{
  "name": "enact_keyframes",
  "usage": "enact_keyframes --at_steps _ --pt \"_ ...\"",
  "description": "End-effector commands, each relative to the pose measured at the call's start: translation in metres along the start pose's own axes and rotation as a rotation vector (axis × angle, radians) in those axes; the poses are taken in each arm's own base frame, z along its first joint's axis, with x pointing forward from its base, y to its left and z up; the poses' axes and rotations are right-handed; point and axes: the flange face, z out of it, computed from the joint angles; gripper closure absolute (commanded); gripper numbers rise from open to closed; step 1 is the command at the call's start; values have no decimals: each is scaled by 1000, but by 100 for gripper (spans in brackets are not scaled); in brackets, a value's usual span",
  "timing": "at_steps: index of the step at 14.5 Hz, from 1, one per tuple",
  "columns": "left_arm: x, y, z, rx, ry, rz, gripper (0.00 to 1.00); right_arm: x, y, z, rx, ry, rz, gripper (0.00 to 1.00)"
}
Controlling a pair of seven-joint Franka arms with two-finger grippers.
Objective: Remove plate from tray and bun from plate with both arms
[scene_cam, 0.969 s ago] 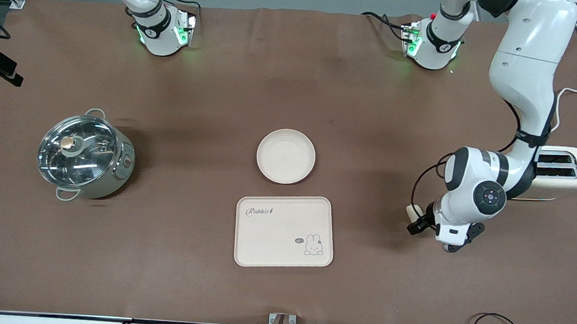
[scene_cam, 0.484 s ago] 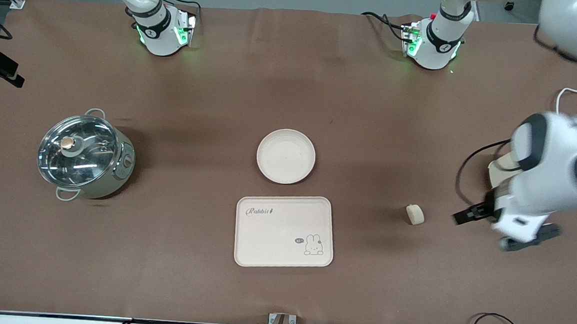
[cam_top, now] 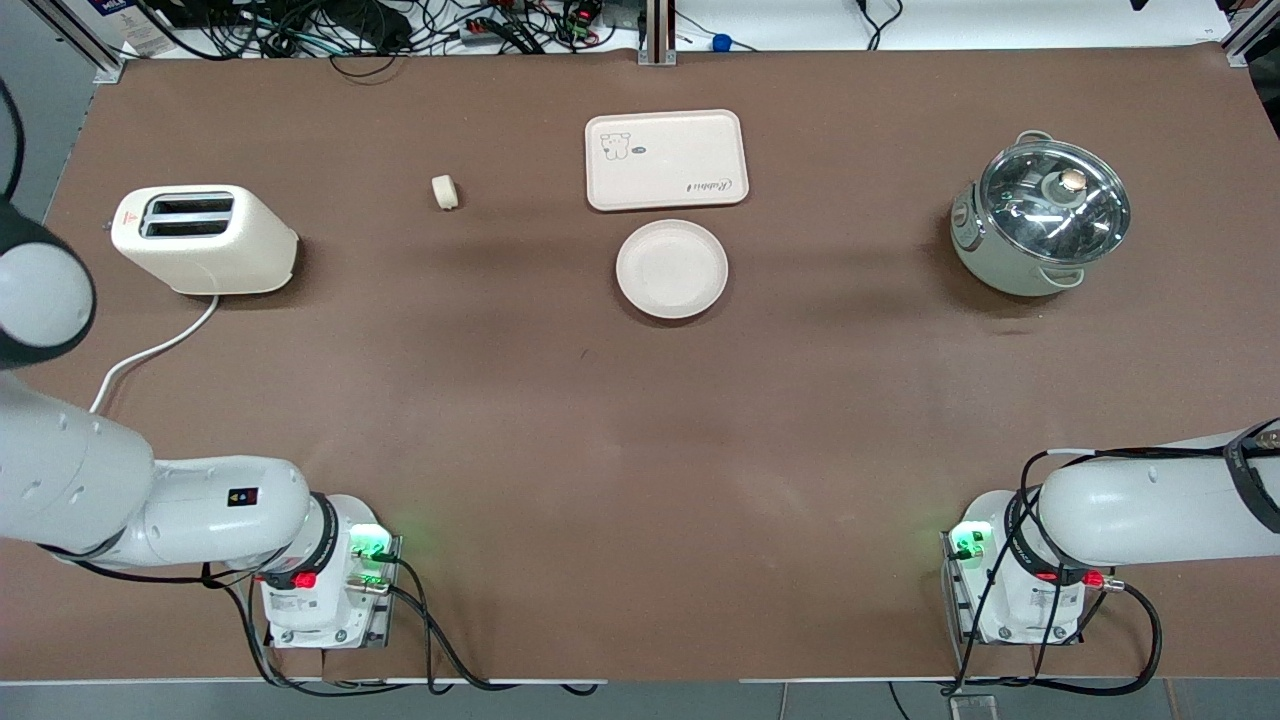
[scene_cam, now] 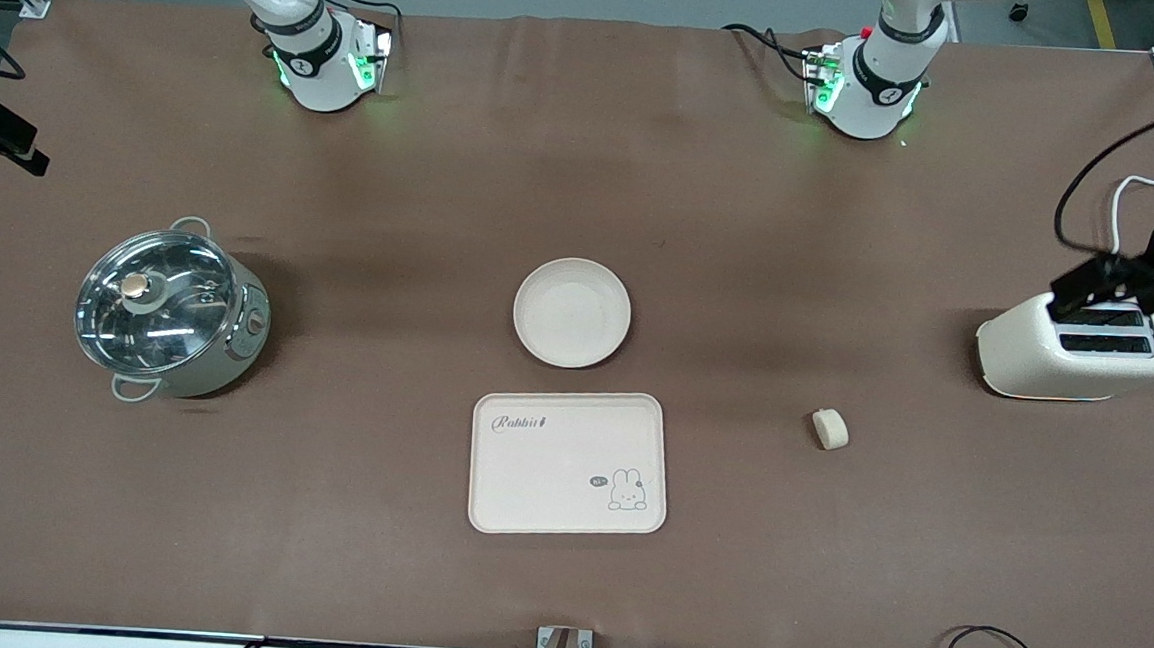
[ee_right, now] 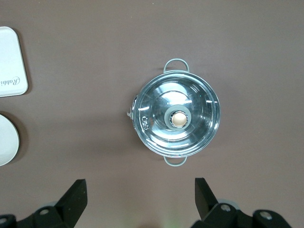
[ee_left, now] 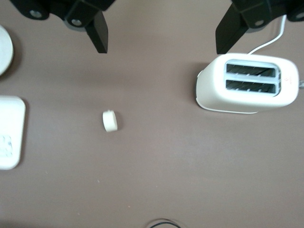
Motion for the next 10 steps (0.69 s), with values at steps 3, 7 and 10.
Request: enact_keyframes --at_steps 3,7,10 --pt "-55 6 -30 6 -18 150 0 -4 -3 0 -2 -4 -10 0" --pt "-63 20 -32 11 -70 180 0 -8 -5 -3 -1 -15 -15 0" --pt "-63 41 -32 14 -68 200 0 -10 -5 -4 0 -18 -15 0"
